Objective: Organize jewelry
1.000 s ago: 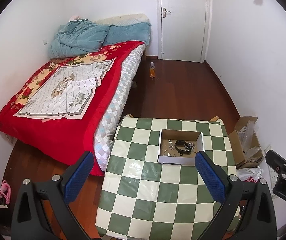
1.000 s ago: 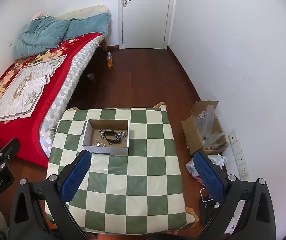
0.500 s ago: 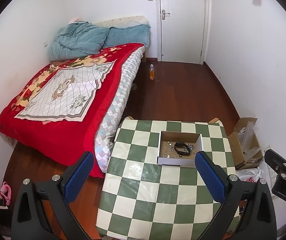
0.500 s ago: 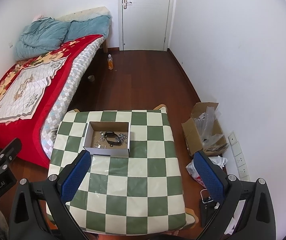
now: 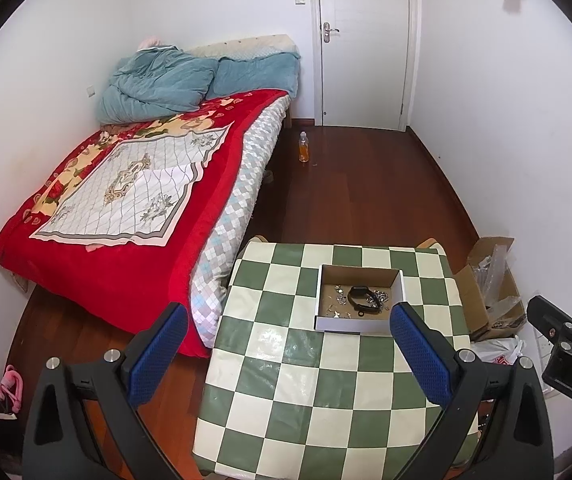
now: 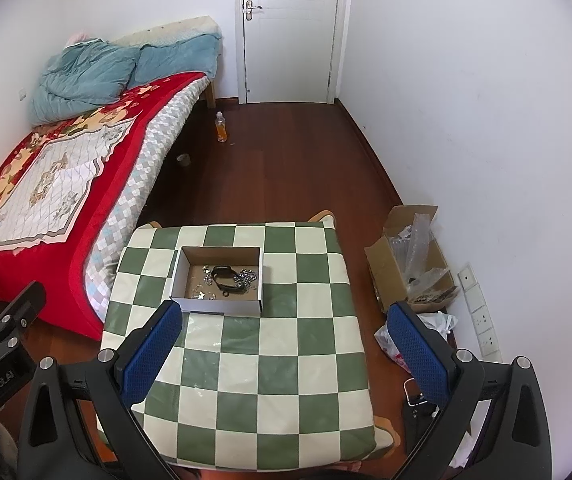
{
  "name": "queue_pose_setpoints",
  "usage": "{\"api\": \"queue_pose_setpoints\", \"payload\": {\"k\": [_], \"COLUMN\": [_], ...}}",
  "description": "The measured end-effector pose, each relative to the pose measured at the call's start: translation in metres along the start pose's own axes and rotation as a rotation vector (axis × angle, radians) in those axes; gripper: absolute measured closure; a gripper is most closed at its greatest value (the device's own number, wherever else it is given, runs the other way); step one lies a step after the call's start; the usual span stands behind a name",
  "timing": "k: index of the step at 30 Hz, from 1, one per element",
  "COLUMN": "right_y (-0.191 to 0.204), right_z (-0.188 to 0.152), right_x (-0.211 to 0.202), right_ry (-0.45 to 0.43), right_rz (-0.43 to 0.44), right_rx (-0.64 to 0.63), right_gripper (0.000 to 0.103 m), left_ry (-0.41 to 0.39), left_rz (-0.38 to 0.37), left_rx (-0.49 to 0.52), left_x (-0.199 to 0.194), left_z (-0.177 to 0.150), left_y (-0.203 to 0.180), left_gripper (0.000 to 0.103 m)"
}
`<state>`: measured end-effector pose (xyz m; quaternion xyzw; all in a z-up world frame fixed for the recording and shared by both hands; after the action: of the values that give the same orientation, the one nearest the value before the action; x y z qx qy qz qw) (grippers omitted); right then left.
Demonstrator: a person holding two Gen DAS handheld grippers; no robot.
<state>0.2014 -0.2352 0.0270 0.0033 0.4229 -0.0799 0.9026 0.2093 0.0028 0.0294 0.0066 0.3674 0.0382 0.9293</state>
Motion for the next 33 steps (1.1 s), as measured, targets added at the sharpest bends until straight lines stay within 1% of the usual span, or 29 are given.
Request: {"api": "queue_pose_setpoints", "payload": {"k": [12, 33], "right_y": [-0.0036, -0.009], "right_z": [0.002, 0.0045], "right_x": [-0.0054, -0.0087], "right_ry": [-0.013, -0.017], "right_rz": [0.003, 0.002], "right_rx": [0.024, 0.035], "right_gripper": [0.0, 0.0], "left_ry": [-0.017, -0.019], "left_rz": [0.004, 0.001], "left_rx": [0.001, 0.001], "left_x": [-0.0049, -0.0081], "left_z": [0.0053, 0.0083], "left_y": [-0.0006, -0.0023], "left_gripper": [0.0, 0.0]}}
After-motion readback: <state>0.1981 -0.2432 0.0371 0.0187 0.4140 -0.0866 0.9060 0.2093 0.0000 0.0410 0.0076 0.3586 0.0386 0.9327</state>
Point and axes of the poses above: each gripper's, at about its wrist camera, not at the fingertips, and x roughly the way its jaws point, y to its left, z to its top, the point moved 10 cm from there along x, roughly the way its jaws point, and after that the axes turned 3 degrees about -y, right-handed, at the moved point
